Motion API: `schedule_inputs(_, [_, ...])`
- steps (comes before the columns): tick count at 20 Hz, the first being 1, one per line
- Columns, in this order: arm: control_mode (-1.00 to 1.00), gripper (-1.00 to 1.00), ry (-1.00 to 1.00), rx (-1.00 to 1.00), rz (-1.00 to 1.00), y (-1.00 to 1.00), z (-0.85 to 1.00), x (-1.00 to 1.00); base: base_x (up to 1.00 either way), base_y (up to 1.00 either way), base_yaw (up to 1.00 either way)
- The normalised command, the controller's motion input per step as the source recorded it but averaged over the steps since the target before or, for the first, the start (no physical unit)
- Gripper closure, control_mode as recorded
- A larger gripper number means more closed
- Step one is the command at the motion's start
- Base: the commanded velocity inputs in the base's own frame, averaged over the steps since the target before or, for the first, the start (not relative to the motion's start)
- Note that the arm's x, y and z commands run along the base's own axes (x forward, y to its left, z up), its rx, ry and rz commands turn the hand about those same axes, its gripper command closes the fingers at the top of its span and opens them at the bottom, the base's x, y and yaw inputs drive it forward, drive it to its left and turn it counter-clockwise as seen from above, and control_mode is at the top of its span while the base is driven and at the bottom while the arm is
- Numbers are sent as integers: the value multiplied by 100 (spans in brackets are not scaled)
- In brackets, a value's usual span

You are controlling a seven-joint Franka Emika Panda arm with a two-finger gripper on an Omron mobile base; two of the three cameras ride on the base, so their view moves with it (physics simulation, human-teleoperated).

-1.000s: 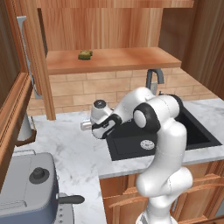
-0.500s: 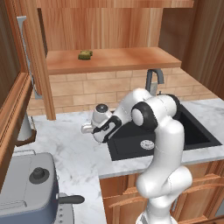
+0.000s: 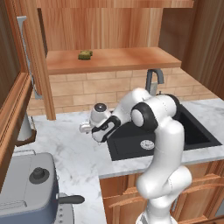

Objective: Locate and retrieve the sponge and dish brush from the cabinet. Place them next to the sink.

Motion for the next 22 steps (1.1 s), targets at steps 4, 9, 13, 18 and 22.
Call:
schedule_inputs(4, [-100, -100, -10, 0, 0, 0, 67, -31, 0, 0, 0])
schedule_inputs(9, [-100, -100, -16, 1, 0, 0, 75, -49, 0, 0, 0])
schedule_inputs(13, [-100, -100, -19, 3, 0, 0, 80, -50, 0, 0, 0])
schedule_inputs(18, [-100, -100, -16, 8, 0, 0, 81, -52, 0, 0, 0])
schedule_inputs(22, [-100, -100, -16, 9, 0, 0, 83, -53, 0, 0, 0])
